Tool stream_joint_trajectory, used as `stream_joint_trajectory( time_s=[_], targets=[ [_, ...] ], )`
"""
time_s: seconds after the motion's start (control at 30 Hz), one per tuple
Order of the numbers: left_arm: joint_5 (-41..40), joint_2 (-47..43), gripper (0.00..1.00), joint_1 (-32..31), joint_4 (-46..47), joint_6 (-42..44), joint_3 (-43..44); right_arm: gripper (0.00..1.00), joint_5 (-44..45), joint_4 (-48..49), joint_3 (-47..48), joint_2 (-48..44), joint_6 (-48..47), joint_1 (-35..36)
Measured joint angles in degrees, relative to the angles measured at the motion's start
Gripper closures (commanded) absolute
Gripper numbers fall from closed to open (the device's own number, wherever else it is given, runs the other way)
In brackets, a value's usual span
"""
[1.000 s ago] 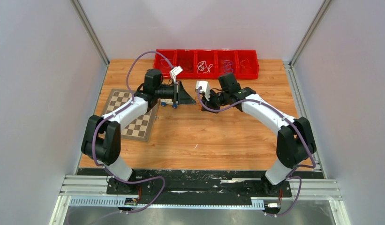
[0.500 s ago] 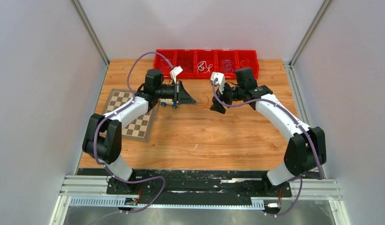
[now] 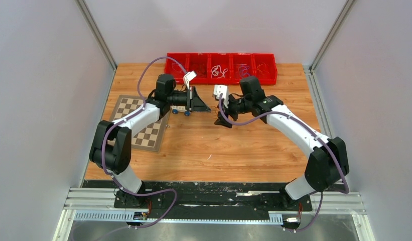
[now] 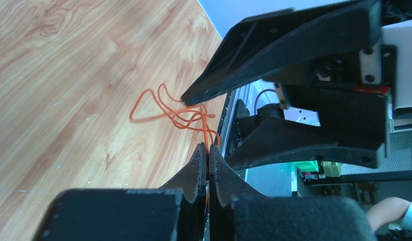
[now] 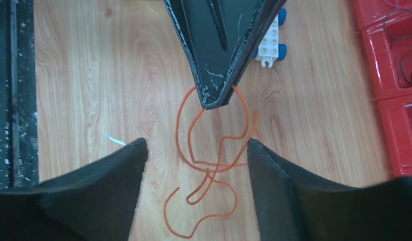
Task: Untangle the cables
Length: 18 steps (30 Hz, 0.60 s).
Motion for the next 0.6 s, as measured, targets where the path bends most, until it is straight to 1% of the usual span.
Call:
stream_joint_trajectory(
  time_s=[0.1, 0.17, 0.23, 0.37, 0.43, 0.47, 0.5, 0.53, 0.57, 0.6],
  targets=[
    [0.6, 0.0, 1.0, -0.2, 0.3, -0.5, 0.0, 0.63, 0.3, 1.4, 0.0, 2.3, -0.2, 0.7],
    [0.9, 0.0, 1.0, -0.3, 0.5, -0.8, 0.0, 0.83, 0.6, 1.8, 0.0, 3.9, -0.3, 0.6],
    [1.0, 0.0, 1.0, -0.5, 0.8, -1.1, 0.0, 0.99, 0.9, 2.3, 0.0, 5.1, -0.1, 0.6],
    [1.1, 0.0, 1.0, -0.5, 1.5, -1.6, 0.1, 1.0, 1.3, 2.6, 0.0, 5.5, 0.2, 0.6],
    [1.1, 0.0, 0.82, -0.5, 1.5, -1.7, 0.4, 1.0, 1.4, 2.8, 0.0, 5.5, 0.4, 0.1],
    [1.0, 0.0, 0.63, -0.5, 1.4, -1.4, 0.7, 1.0, 1.3, 3.0, 0.0, 5.4, 0.7, -0.2],
    [0.8, 0.0, 0.56, -0.5, 1.2, -1.0, 0.9, 1.0, 1.2, 3.2, 0.0, 5.3, 0.9, -0.5],
    [0.7, 0.0, 0.44, -0.5, 0.7, -0.5, 1.4, 1.0, 1.2, 3.3, 0.0, 5.0, 1.3, -1.2],
    [0.6, 0.0, 0.39, -0.5, -0.2, 0.2, 2.0, 1.0, 1.2, 3.3, 0.0, 4.8, 1.8, -2.2],
    [0.2, 0.0, 0.3, -0.4, -1.2, 1.1, 2.9, 1.0, 1.2, 3.3, 0.0, 4.5, 2.4, -3.8]
  ],
)
